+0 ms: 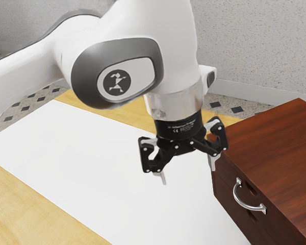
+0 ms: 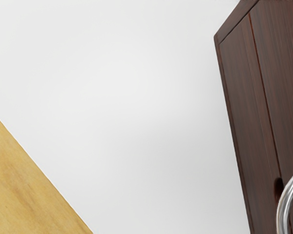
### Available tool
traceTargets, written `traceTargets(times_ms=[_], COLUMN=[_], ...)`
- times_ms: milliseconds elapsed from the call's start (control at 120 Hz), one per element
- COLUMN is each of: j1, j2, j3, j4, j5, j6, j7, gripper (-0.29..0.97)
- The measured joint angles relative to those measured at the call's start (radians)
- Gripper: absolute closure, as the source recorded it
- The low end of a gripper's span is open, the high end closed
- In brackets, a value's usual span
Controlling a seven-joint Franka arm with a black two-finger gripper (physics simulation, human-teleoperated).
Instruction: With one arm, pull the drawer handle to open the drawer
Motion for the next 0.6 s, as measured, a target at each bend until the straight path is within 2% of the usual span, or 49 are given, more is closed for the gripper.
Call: traceTargets(times_ms=[292,600], j1=[0.020,-0.019], j2=[-0.079,-0.089], j3=[0.010,0.005], j4=[-0.179,-0.221], j5=[-0.032,-0.043], j6=[0.193,0.278], j7=[-0.103,-0.163], gripper=[0.00,0.00])
